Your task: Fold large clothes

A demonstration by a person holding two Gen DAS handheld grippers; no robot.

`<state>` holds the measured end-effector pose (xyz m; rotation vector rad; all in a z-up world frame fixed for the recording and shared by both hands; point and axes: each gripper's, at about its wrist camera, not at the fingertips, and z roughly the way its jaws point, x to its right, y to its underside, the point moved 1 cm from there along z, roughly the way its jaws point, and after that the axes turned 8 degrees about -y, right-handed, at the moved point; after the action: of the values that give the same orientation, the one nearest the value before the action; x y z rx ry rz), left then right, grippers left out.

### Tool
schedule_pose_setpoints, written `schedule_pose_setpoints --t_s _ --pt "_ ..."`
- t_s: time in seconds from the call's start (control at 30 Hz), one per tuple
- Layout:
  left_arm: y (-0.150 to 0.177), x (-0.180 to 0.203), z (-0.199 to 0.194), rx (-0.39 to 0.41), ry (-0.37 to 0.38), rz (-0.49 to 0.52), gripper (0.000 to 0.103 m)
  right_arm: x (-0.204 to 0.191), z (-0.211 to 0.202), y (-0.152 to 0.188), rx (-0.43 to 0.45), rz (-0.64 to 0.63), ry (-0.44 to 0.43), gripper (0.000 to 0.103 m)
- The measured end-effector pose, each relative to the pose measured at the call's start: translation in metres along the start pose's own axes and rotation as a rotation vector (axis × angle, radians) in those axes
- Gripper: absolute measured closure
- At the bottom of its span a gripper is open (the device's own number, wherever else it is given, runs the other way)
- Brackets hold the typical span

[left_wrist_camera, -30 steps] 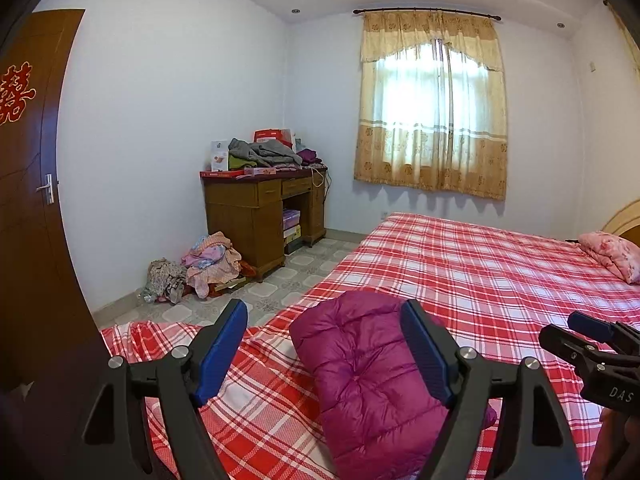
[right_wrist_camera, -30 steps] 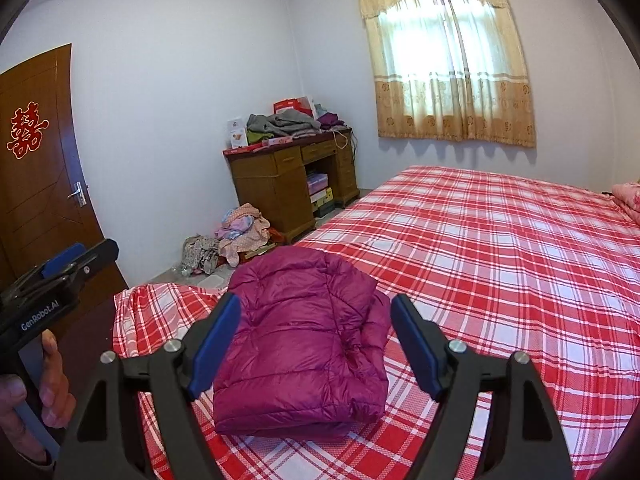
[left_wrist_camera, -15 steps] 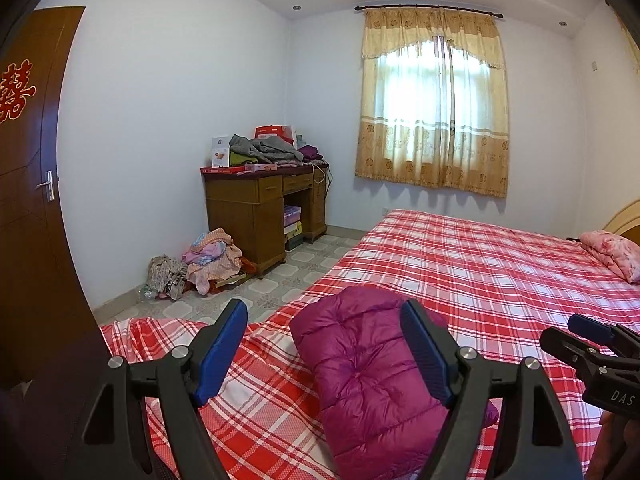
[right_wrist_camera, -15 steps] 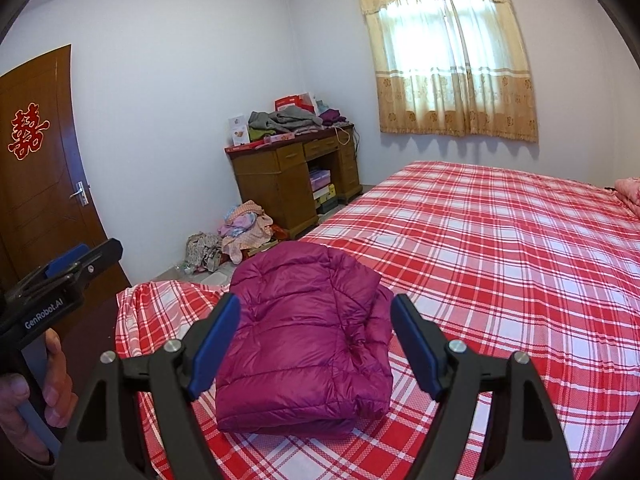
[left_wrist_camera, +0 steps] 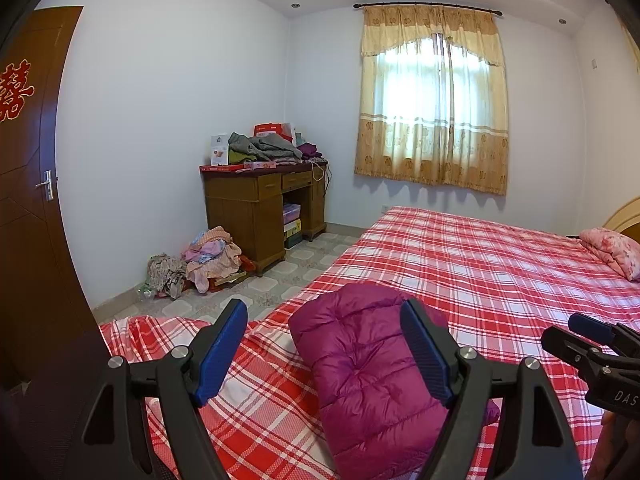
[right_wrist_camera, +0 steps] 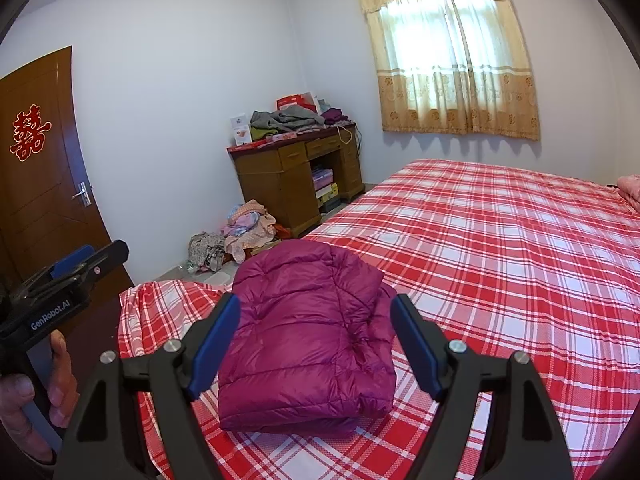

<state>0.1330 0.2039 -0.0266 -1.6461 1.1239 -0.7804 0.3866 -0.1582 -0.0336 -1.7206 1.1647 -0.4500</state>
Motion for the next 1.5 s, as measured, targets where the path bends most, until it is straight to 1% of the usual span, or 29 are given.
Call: schedule_pose_setpoints --t_s 0.53,0.63,0.7,1.0,1.23,1.37,1.5 --pt "0.003 0.002 0.006 -0.018 -0.001 0.010 0.024 -0.002 -0.001 0.000 0.001 0.000 -0.001 0.023" --pt "0.004 0.002 0.008 -0.033 0.018 0.010 0.024 -0.003 -0.001 0.000 0.003 0.001 -0.002 0.023" --pt "0.005 0.002 0.009 -0.035 0.014 0.012 0.024 -0.003 -0.001 0.000 0.003 0.001 -0.002 0.023" --pt "0.006 0.003 0.008 -0.022 0.013 0.023 0.024 -0.003 0.000 -0.001 0.003 0.002 -0.005 0.023" --pt "0.007 0.004 0.010 -0.024 -0.006 0.027 0.024 -0.004 0.001 -0.002 0.001 0.002 -0.006 0.023" --pt "0.007 0.003 0.011 -0.011 -0.016 0.036 0.024 -0.005 0.002 -0.002 0.000 0.002 -0.007 0.023" --pt "0.009 0.008 0.008 0.015 -0.024 0.065 0.024 -0.004 0.002 -0.001 0.000 0.004 -0.009 0.023"
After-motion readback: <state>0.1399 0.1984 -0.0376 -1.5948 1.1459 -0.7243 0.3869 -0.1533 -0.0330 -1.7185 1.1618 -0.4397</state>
